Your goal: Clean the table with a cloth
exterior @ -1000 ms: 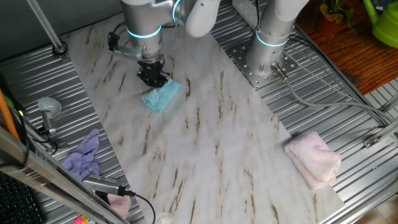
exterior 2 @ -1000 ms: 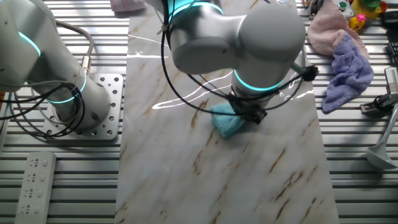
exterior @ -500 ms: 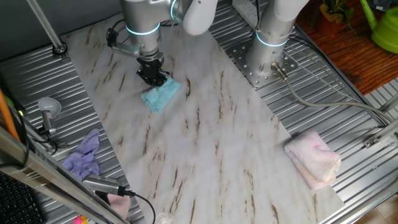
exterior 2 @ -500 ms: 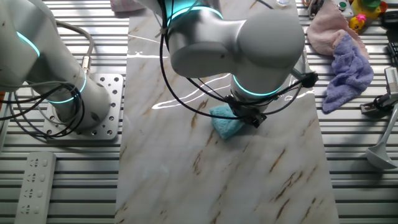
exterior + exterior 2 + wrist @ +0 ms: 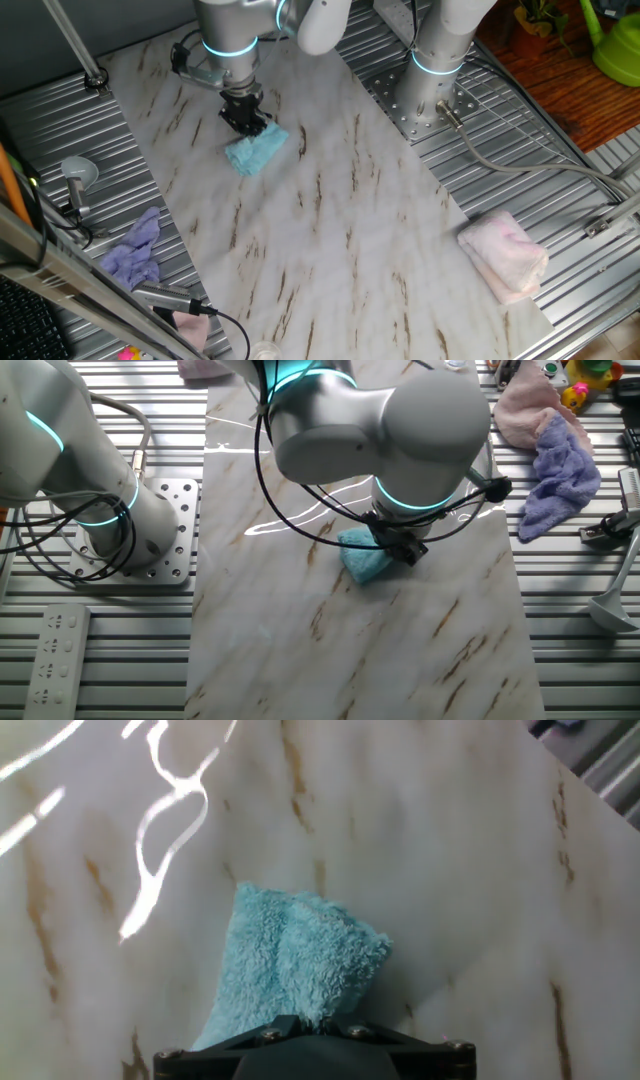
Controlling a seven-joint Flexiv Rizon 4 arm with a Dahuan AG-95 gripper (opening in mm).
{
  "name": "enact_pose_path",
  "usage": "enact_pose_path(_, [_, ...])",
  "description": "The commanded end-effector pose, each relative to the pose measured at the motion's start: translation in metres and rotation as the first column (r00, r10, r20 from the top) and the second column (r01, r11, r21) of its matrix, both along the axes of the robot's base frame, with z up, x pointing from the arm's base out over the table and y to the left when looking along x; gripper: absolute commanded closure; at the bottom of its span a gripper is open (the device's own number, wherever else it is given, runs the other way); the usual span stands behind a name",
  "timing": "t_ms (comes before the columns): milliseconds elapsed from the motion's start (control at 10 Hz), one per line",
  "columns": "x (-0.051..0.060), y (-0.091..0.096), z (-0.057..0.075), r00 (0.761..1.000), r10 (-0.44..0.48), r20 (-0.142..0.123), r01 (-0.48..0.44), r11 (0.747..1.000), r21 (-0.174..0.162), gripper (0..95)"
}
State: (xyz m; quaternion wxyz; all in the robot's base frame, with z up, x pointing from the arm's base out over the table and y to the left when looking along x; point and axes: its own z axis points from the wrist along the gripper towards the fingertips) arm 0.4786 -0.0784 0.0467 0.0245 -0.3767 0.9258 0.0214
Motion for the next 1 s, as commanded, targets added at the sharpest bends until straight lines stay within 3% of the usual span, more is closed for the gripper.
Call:
enact_pose_path(100, [-0.0025,-0.0053,0.0026,1.000,0.006,-0.007,-0.006,1.000,-0.010,95.0])
enact_pose_path(300, [-0.0034,-0.0045,0.0018,1.000,-0.018,-0.003,0.018,1.000,-0.013,95.0])
enact_pose_path(500, [-0.0033,-0.0044,0.0024,0.992,-0.125,-0.009,0.125,0.992,-0.007,95.0])
enact_pose_path(1000, [-0.0033,-0.0042,0.0033,0.993,-0.115,-0.010,0.115,0.993,-0.014,95.0])
